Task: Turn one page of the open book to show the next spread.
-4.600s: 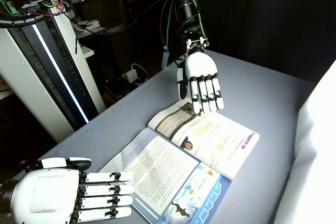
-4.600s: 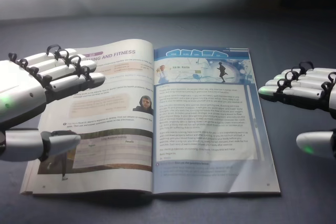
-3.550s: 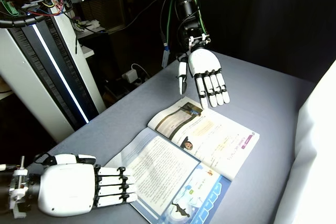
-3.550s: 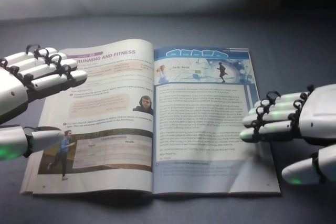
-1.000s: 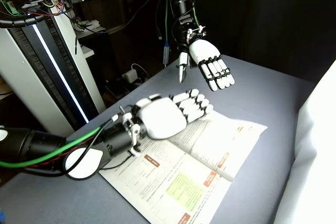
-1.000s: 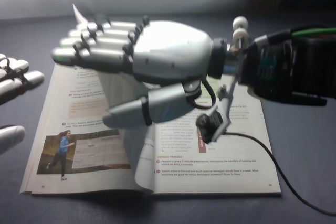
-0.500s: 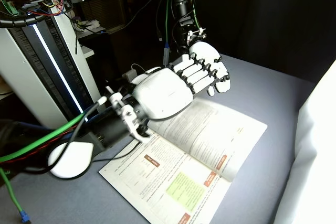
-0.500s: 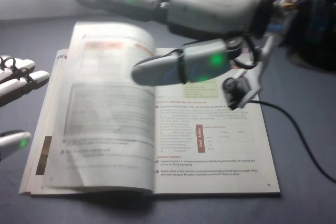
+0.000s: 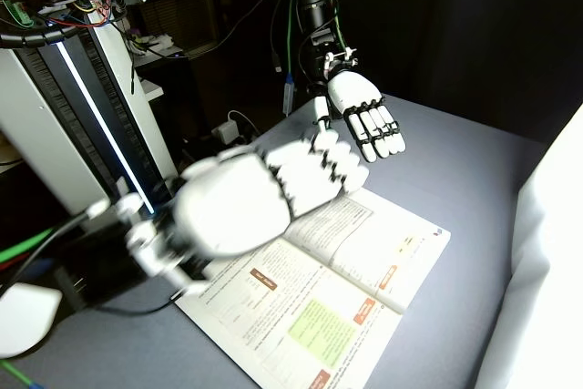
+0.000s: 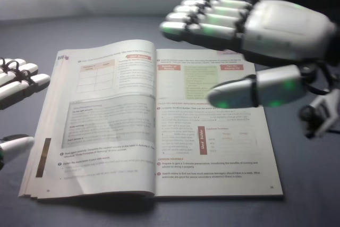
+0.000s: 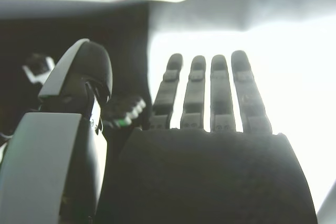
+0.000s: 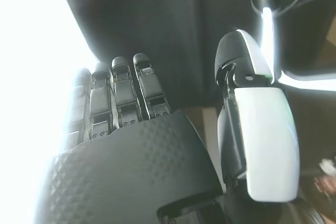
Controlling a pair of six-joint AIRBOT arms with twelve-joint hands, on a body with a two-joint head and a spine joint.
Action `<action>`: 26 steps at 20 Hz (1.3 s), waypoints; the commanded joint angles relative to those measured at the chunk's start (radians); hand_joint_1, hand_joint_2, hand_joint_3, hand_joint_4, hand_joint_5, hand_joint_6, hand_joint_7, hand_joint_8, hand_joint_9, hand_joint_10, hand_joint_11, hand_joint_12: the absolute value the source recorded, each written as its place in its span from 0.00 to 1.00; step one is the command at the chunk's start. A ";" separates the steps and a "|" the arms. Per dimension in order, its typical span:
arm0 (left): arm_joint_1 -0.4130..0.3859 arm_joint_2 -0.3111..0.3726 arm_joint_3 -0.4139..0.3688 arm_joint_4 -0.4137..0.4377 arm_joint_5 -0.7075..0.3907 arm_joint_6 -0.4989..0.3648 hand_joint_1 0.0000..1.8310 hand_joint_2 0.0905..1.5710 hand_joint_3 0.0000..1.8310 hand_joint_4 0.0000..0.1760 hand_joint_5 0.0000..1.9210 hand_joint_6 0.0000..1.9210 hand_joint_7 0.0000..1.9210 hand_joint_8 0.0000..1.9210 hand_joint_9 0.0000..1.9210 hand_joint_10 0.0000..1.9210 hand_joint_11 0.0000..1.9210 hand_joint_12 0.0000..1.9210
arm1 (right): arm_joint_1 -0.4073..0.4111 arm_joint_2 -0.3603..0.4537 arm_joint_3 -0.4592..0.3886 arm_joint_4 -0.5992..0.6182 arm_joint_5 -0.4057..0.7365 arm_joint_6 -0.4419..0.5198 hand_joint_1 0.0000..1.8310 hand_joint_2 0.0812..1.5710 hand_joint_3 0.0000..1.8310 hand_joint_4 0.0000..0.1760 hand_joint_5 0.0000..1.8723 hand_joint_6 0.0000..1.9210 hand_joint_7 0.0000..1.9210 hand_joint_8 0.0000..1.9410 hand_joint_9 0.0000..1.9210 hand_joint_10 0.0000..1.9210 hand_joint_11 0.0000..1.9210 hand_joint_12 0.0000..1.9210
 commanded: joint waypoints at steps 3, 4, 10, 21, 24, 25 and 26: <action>-0.012 0.000 0.005 -0.019 -0.136 -0.006 0.11 0.87 0.00 0.01 0.05 0.00 0.01 0.00 0.00 0.00 0.00 0.00 | -0.069 0.069 -0.044 0.126 0.105 -0.028 0.00 0.80 0.01 0.00 0.00 0.00 0.00 0.00 0.00 0.00 0.00 0.00; -0.013 -0.004 0.006 -0.021 -0.144 -0.007 0.10 0.88 0.00 0.10 0.04 0.00 0.00 0.00 0.00 0.00 0.00 0.00 | -0.097 0.094 -0.062 0.159 0.105 -0.049 0.00 0.80 0.01 0.00 0.00 0.00 0.00 0.00 0.00 0.00 0.00 0.00; -0.053 -0.048 0.028 -0.006 -0.172 -0.021 0.14 0.87 0.00 0.04 0.05 0.01 0.00 0.00 0.00 0.00 0.00 0.00 | -0.274 0.207 -0.151 0.416 0.168 -0.190 0.00 0.81 0.01 0.00 0.00 0.00 0.00 0.00 0.00 0.00 0.00 0.00; -0.098 -0.123 0.061 -0.024 -0.285 -0.058 0.13 0.85 0.00 0.12 0.00 0.00 0.00 0.00 0.00 0.00 0.01 0.01 | -0.502 0.220 -0.195 0.710 0.511 -0.234 0.05 0.82 0.01 0.00 0.00 0.00 0.00 0.00 0.00 0.00 0.00 0.00; -0.109 -0.138 0.068 -0.032 -0.293 -0.062 0.10 0.87 0.00 0.00 0.00 0.00 0.00 0.00 0.00 0.00 0.00 0.00 | -0.545 0.218 -0.200 0.760 0.591 -0.234 0.06 0.80 0.00 0.00 0.00 0.00 0.00 0.00 0.00 0.00 0.02 0.01; -0.109 -0.141 0.070 -0.033 -0.299 -0.065 0.10 0.87 0.00 0.00 0.00 0.00 0.00 0.00 0.00 0.00 0.00 0.00 | -0.550 0.218 -0.201 0.770 0.609 -0.234 0.06 0.80 0.00 0.00 0.00 0.00 0.00 0.00 0.00 0.00 0.02 0.01; -0.109 -0.147 0.073 -0.036 -0.303 -0.070 0.11 0.86 0.00 0.00 0.00 0.00 0.00 0.00 0.00 0.00 0.00 0.00 | -0.558 0.215 -0.202 0.783 0.635 -0.234 0.11 0.83 0.01 0.00 0.00 0.00 0.00 0.00 0.00 0.00 0.00 0.00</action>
